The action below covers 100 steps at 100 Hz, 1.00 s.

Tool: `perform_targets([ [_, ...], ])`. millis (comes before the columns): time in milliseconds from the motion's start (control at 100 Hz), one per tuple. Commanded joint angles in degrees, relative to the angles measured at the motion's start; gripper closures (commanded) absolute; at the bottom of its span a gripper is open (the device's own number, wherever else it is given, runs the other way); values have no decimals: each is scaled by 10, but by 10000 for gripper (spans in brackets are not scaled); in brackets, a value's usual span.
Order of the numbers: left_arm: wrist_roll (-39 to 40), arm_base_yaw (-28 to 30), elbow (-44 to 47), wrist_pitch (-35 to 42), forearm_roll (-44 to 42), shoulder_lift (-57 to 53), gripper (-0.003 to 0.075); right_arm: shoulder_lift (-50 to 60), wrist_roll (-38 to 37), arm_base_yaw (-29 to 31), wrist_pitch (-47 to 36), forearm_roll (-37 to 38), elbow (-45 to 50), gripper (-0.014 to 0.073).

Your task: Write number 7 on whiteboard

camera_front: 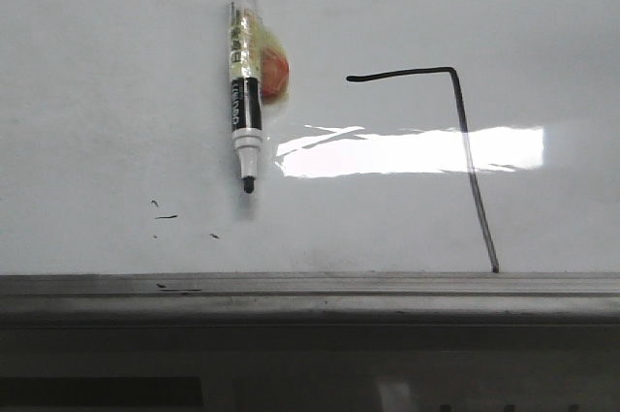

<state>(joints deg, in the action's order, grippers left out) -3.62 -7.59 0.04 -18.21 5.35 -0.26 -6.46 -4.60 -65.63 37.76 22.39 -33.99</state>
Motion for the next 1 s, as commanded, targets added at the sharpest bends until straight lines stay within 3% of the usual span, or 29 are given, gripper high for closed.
perform_targets([
  [0,7,-4,13,44,0,-16,741,-8,1,5,-42,17,-13,638],
  [410,7,-4,13,44,0,-16,741,-8,2,5,-37,21,-13,638],
  [500,7,-4,13,44,0,-16,741,-6,2,6,10,110,-2,638],
  [590,7,-4,13,44,0,-16,741,-6,1,30,-11,166,24,638],
  [690,7,-4,13,44,0,-16,741,-5,-33,104,-40,165,55,638],
  [820,7,-4,13,44,0,-16,741,-5,-44,242,-55,69,81,638],
  [990,7,-4,13,44,0,-16,741,0,-43,411,-208,23,135,638],
])
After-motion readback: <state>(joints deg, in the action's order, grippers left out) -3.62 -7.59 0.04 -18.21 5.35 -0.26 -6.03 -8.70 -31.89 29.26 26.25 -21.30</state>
